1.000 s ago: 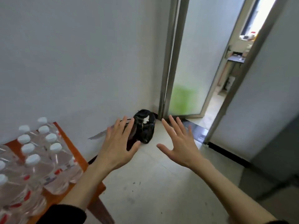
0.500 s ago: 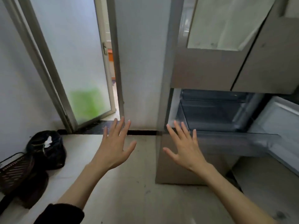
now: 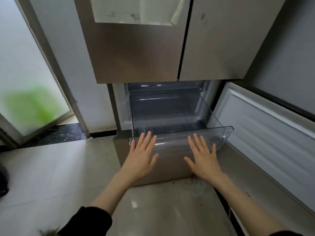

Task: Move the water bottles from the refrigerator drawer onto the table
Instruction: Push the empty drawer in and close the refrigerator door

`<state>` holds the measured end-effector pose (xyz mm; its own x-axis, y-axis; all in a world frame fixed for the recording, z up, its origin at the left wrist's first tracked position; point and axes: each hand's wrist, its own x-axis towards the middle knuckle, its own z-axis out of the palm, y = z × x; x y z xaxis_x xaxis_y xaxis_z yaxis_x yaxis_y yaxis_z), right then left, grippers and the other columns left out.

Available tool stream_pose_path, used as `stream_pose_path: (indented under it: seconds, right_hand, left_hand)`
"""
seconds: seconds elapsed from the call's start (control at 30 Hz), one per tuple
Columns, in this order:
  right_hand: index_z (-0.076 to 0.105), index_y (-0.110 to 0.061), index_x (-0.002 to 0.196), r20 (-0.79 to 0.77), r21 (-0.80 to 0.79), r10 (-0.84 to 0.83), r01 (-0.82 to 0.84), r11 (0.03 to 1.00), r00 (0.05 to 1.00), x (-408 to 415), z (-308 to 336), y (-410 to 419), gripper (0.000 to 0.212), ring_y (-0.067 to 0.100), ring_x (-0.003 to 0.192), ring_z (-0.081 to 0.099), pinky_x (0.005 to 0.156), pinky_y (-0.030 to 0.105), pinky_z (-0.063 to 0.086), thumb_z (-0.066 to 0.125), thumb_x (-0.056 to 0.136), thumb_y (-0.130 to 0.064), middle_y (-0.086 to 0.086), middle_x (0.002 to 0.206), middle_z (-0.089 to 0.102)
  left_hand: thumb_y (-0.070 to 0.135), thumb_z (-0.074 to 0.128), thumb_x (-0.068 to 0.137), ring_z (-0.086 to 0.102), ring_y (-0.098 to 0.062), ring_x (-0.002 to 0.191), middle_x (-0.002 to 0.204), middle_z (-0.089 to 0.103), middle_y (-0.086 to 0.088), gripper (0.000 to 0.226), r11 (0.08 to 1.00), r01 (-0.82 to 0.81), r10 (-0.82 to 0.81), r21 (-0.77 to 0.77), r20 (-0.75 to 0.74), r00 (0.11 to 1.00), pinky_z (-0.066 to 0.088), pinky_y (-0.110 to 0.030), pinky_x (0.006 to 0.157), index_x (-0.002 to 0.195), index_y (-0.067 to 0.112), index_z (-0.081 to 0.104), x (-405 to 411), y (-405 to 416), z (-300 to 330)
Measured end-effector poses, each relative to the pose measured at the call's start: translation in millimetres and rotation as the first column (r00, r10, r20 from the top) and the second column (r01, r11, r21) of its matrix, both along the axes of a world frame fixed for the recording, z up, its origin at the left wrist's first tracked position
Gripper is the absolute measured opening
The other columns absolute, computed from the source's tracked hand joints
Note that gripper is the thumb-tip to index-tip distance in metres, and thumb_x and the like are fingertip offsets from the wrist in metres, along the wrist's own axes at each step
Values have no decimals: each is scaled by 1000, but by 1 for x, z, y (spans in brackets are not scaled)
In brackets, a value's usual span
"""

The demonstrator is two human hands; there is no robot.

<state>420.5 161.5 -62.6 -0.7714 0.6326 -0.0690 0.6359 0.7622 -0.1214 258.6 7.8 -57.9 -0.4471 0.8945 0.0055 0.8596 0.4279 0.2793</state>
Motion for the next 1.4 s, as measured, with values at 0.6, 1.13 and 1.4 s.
stream_pose_path:
  seconds: [0.6,1.13,1.4]
  right_hand:
    - [-29,-20,134,8,31,53,-53,998,999,-6,-50,97,82,27,133,-32,110,44,-17,37,94,-46,6,143,-34]
    - [-23,-24,139,-33,102,218,-214,972,975,-13,-68,136,87,24,137,-32,113,42,-11,45,90,-47,11,149,-25]
    - [-31,-24,133,7,67,251,-251,966,968,-75,-51,181,84,25,133,-33,113,40,-12,42,94,-41,8,142,-37]
  left_hand:
    - [61,5,88,4,-28,142,154,10,-8,73,981,-139,93,-133,-310,946,5,-59,107,145,17,16,5,72,-74]
    - [63,11,87,-11,-22,143,156,-4,-7,75,976,-169,114,-135,-343,933,-9,-52,112,147,21,-2,-5,88,-77]
    - [62,21,89,-27,-22,137,148,-33,-2,77,966,-156,97,-207,-269,958,-16,-52,110,136,25,-28,-70,137,-56]
